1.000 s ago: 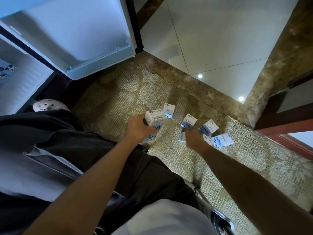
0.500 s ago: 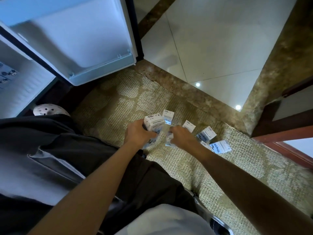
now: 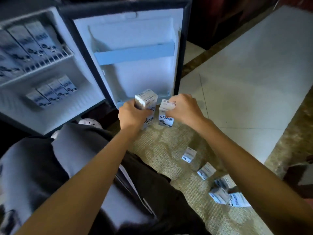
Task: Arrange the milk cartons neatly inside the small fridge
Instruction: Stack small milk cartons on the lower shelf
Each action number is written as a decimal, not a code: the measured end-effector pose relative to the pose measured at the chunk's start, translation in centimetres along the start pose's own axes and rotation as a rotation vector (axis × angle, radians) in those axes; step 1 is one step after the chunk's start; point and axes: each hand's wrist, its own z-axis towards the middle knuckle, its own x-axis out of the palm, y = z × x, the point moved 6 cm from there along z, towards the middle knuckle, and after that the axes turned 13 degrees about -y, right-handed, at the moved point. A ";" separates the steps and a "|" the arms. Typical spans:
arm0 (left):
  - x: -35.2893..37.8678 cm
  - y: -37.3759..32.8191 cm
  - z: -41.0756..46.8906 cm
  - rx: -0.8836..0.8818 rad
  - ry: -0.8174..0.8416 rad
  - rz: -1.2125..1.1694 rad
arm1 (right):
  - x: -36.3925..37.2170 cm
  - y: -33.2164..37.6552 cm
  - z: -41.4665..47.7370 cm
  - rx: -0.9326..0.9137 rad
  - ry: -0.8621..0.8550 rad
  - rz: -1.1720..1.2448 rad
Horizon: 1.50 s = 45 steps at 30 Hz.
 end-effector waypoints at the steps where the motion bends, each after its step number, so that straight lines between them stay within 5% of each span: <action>1: -1.3 -0.3 0.9 0.014 -0.032 -0.014 | -0.5 1.6 0.8 -0.026 -0.008 0.020; 14: -19.0 2.4 10.9 -0.075 -0.404 -0.079 | 0.4 23.7 8.4 -0.404 -0.016 0.146; 23: -25.3 10.5 17.1 -0.273 -0.554 -0.102 | 7.6 35.4 12.9 -0.605 0.066 0.130; 36: -26.8 18.8 25.7 -0.421 -0.575 -0.150 | 18.7 41.8 19.7 -0.818 -0.121 -0.061; 41: -26.5 20.1 27.7 -0.390 -0.547 -0.126 | 21.0 42.7 21.8 -0.821 -0.083 -0.022; 45: -26.0 21.0 28.9 -0.365 -0.507 -0.111 | 21.7 43.5 23.1 -0.784 0.105 0.150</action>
